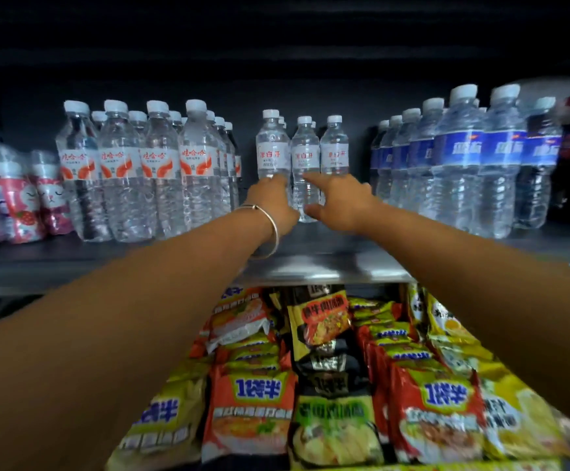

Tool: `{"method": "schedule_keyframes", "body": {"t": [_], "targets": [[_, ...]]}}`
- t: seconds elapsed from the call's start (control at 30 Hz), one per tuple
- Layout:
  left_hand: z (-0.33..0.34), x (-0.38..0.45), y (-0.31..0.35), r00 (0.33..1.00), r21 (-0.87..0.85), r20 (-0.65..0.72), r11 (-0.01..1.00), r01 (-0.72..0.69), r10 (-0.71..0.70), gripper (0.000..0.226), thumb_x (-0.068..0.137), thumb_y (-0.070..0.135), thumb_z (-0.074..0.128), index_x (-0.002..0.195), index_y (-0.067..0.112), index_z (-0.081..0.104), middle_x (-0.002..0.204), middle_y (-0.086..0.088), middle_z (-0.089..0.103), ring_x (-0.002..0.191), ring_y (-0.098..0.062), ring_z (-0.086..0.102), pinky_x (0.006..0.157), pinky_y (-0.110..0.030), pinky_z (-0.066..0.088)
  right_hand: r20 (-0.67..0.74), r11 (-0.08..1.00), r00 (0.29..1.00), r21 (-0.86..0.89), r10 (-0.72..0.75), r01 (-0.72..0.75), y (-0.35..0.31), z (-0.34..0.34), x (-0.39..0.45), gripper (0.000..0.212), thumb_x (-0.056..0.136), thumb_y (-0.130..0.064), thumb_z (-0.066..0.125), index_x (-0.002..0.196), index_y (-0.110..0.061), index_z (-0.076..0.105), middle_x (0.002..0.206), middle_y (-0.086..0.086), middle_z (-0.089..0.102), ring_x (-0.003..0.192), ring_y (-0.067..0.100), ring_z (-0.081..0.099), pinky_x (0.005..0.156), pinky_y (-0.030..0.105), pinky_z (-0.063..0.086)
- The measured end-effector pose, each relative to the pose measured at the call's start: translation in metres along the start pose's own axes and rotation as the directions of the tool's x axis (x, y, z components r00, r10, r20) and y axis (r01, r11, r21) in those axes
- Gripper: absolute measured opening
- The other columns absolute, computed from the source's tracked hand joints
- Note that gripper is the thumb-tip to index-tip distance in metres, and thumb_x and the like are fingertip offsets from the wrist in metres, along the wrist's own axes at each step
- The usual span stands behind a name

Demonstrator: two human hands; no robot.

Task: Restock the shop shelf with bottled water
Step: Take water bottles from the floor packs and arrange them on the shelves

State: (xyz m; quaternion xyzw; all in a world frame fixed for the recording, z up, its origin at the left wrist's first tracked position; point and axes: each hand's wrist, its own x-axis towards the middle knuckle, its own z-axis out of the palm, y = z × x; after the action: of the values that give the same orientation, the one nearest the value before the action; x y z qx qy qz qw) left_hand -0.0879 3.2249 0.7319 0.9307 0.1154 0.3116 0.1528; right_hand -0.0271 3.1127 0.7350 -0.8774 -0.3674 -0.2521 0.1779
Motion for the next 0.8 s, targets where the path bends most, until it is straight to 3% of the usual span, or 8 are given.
{"method": "schedule_keyframes", "body": {"t": [0.13, 0.33, 0.5, 0.63, 0.8], "targets": [[0.006, -0.064, 0.019, 0.996, 0.052, -0.046, 0.996, -0.070, 0.072, 0.063, 0.084, 0.022, 0.063, 0.138, 0.012, 0.033, 0.143, -0.010, 0.033, 0.133, -0.028, 0.029, 0.108, -0.037, 0.029, -0.064, 0.992, 0.995, -0.106, -0.080, 0.073, 0.000, 0.001, -0.077, 0.066, 0.091, -0.032, 0.055, 0.148, -0.025, 0.021, 0.154, 0.002, 0.023, 0.142, 0.023, 0.015, 0.108, 0.042, 0.016], [0.067, -0.169, 0.022, 0.992, 0.119, -0.088, 0.989, -0.082, 0.093, 0.059, 0.080, 0.018, 0.060, 0.135, 0.016, 0.036, 0.138, -0.005, 0.037, 0.128, -0.026, 0.033, 0.103, -0.036, 0.026, -0.058, 0.991, 0.995, -0.115, -0.081, 0.074, 0.012, 0.043, -0.191, 0.064, 0.089, -0.025, 0.055, 0.146, -0.018, 0.027, 0.153, 0.006, 0.027, 0.139, 0.024, 0.021, 0.103, 0.038, 0.020], [0.158, -0.258, -0.008, 1.000, 0.059, -0.015, 0.998, 0.017, -0.016, 0.059, 0.077, 0.010, 0.057, 0.132, 0.017, 0.039, 0.138, -0.004, 0.037, 0.128, -0.026, 0.034, 0.103, -0.038, 0.026, 0.032, 0.996, 0.997, -0.062, -0.064, 0.066, 0.031, 0.135, -0.286, 0.059, 0.079, -0.015, 0.055, 0.137, -0.010, 0.044, 0.144, 0.010, 0.043, 0.126, 0.033, 0.041, 0.094, 0.042, 0.030], [0.240, -0.335, -0.050, 0.991, 0.038, 0.082, 0.994, 0.107, -0.110, 0.058, 0.077, 0.007, 0.057, 0.131, 0.018, 0.041, 0.139, -0.006, 0.037, 0.128, -0.027, 0.034, 0.099, -0.038, 0.024, 0.114, 0.984, 0.978, 0.047, -0.177, 0.173, 0.036, 0.228, -0.363, 0.054, 0.061, -0.004, 0.064, 0.114, 0.005, 0.060, 0.115, 0.027, 0.062, 0.097, 0.047, 0.059, 0.076, 0.052, 0.046], [0.337, -0.435, -0.120, 0.964, -0.001, 0.209, 0.986, 0.166, -0.162, 0.061, 0.071, -0.003, 0.056, 0.130, 0.012, 0.046, 0.137, -0.010, 0.041, 0.126, -0.032, 0.038, 0.096, -0.040, 0.027, 0.253, 0.982, 0.955, 0.148, -0.154, 0.119, 0.028, 0.359, -0.451, 0.043, 0.061, 0.000, 0.065, 0.103, 0.006, 0.064, 0.099, 0.026, 0.066, 0.080, 0.044, 0.062, 0.064, 0.045, 0.054]]}}
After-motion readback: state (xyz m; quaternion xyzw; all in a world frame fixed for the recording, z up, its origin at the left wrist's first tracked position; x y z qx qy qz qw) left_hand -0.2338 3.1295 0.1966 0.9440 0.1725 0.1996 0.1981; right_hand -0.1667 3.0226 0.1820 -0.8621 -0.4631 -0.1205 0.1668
